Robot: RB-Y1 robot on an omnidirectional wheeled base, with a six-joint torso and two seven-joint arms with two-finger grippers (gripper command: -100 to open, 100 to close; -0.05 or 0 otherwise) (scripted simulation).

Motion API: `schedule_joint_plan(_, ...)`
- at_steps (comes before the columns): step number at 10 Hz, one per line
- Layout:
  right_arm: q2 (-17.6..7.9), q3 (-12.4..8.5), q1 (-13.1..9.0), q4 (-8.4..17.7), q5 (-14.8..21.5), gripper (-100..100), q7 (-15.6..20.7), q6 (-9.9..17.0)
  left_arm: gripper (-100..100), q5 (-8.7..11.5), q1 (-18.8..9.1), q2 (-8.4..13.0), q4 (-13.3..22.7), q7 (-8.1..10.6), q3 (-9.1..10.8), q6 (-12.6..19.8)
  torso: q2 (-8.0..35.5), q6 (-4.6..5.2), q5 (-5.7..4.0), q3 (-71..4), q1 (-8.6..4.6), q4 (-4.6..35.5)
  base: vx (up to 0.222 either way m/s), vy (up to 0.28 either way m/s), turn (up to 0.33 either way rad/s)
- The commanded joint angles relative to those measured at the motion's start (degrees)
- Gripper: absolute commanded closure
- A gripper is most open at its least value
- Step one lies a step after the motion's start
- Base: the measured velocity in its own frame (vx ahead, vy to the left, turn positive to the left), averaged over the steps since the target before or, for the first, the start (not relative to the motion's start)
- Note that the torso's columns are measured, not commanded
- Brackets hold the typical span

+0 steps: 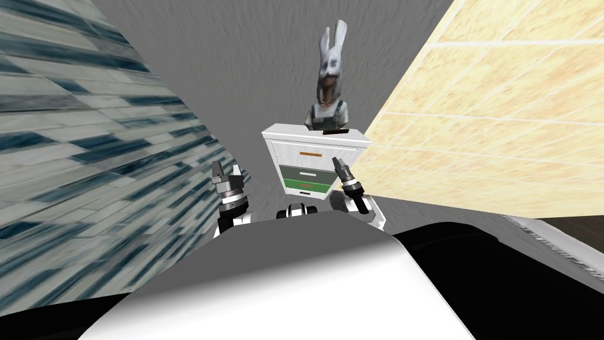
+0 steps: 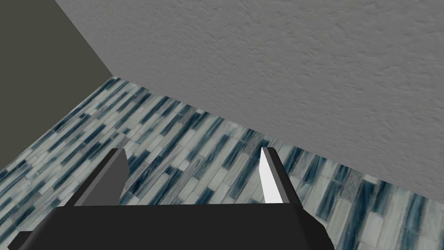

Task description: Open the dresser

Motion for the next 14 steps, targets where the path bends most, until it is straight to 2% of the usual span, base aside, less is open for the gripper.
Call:
schedule_joint_plan(1, -2.41, -1.36, -0.22, 1.16, 4.63, -100, 4.34, 0.95, 0, 0.0, 0.0, 0.0, 0.0, 0.0, 0.0, 0.0, -0.05, 0.01, 0.06, -0.02, 0.21, -0.01, 0.122, 0.227, -0.182)
schedule_joint_plan(2, -2.41, -1.36, -0.22, 1.16, 5.28, -100, 4.34, 0.95, 0, 0.0, 0.0, -0.01, 0.0, 0.0, -0.01, 0.0, -0.13, -0.01, 0.12, -0.08, 0.4, -0.03, 0.07, 0.154, -0.051)
schedule_joint_plan(4, -4.62, -2.47, -0.49, 2.31, 9.07, -100, 7.8, 1.79, 0, 0.0, 0.0, 0.0, 0.0, 0.0, 0.0, 0.0, 0.02, 0.0, 0.01, 0.02, 0.05, 0.01, 0.076, 0.159, -0.125)
schedule_joint_plan(5, -4.62, -2.47, -0.49, 2.31, 9.54, -100, 7.8, 1.79, 0, 0.0, 0.0, 0.0, 0.0, 0.0, 0.0, 0.0, -0.04, 0.0, 0.05, -0.02, 0.15, -0.01, 0.06, 0.12, -0.074)
schedule_joint_plan(7, -7.11, -3.59, -0.81, 3.69, 13.41, -100, 11.31, 2.68, 0, 0.0, 0.0, 0.0, 0.0, 0.0, 0.0, 0.0, -0.03, 0.0, 0.04, -0.02, 0.12, -0.01, 0.075, 0.164, -0.125)
schedule_joint_plan(8, -7.11, -3.59, -0.81, 3.69, 13.86, -100, 11.31, 2.68, 0, 0.0, 0.0, 0.0, 0.0, 0.0, 0.0, 0.0, -0.12, 0.0, 0.1, -0.07, 0.37, -0.03, 0.062, 0.17, -0.08)
schedule_joint_plan(10, -9.9, -4.71, -1.18, 5.27, 17.74, -100, 14.83, 3.62, 0, 0.0, -0.01, 0.0, 0.0, 0.0, 0.0, 0.0, 0.02, 0.0, 0.04, 0.01, 0.12, 0.01, 0.054, 0.167, -0.132)
schedule_joint_plan(11, -9.9, -4.71, -1.18, 5.27, 18.2, -100, 14.83, 3.62, 0, 0.0, 0.0, 0.0, 0.0, 0.0, 0.0, 0.0, -0.05, 0.0, 0.06, -0.03, 0.19, -0.01, 0.057, 0.147, -0.061)
schedule_joint_plan(13, -12.92, -5.82, -1.58, 7.03, 22.02, -100, 18.33, 4.6, 0, 0.0, 0.0, 0.0, 0.0, 0.0, 0.0, 0.0, -0.1, 0.0, 0.04, -0.06, 0.14, -0.03, 0.075, 0.177, -0.147)
schedule_joint_plan(14, -12.92, -5.82, -1.58, 7.03, 22.51, -100, 18.33, 4.6, 0, 0.0, 0.0, 0.0, 0.0, 0.0, 0.0, 0.0, -0.1, 0.0, 0.08, -0.06, 0.27, -0.03, 0.043, 0.162, -0.067)
